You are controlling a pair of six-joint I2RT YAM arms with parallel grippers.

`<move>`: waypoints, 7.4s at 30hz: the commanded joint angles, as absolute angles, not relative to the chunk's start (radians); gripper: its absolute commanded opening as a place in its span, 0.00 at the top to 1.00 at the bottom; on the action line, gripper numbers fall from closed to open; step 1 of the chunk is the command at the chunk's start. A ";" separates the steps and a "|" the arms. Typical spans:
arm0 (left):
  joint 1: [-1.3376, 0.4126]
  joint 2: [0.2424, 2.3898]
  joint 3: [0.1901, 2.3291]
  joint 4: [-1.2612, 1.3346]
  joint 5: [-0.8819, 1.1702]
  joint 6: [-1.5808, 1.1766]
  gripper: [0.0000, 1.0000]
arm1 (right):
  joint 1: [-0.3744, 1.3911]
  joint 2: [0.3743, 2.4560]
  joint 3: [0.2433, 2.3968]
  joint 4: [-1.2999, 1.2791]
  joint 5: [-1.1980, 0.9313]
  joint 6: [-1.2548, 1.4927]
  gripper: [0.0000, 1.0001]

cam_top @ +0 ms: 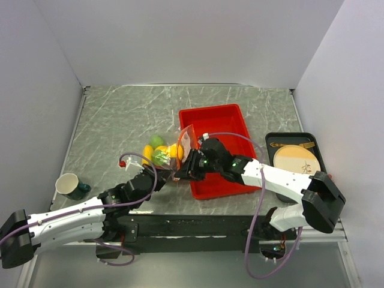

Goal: Place the food in the zip-top bag and seal the zipper
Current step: Zip the zipper food storage bag at the center of the board.

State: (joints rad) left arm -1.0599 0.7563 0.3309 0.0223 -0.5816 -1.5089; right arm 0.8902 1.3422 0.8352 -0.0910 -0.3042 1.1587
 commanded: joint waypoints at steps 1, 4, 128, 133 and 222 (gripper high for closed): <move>-1.063 0.752 0.341 0.081 -0.586 -1.513 0.99 | 0.887 1.356 0.841 -0.061 -0.324 1.155 0.64; -1.063 0.753 0.341 0.075 -0.588 -1.511 0.99 | 0.887 1.356 0.835 -0.048 -0.328 1.158 0.65; -1.071 0.621 0.147 0.224 -0.499 -1.681 0.45 | 0.933 1.213 0.657 0.086 -0.261 1.388 1.00; -1.071 0.630 0.176 0.138 -0.450 -1.730 0.46 | 0.936 1.227 0.637 0.149 -0.235 1.417 1.00; -1.075 0.666 0.106 0.402 -0.294 -1.562 0.59 | 0.880 1.167 0.621 0.086 -0.264 1.360 1.00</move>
State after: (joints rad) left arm -1.0710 0.6792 0.0715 0.4057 -0.2756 -1.5944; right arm 0.8482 1.2320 0.6788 -0.0467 -0.3214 1.2366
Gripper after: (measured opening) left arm 0.325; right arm 0.149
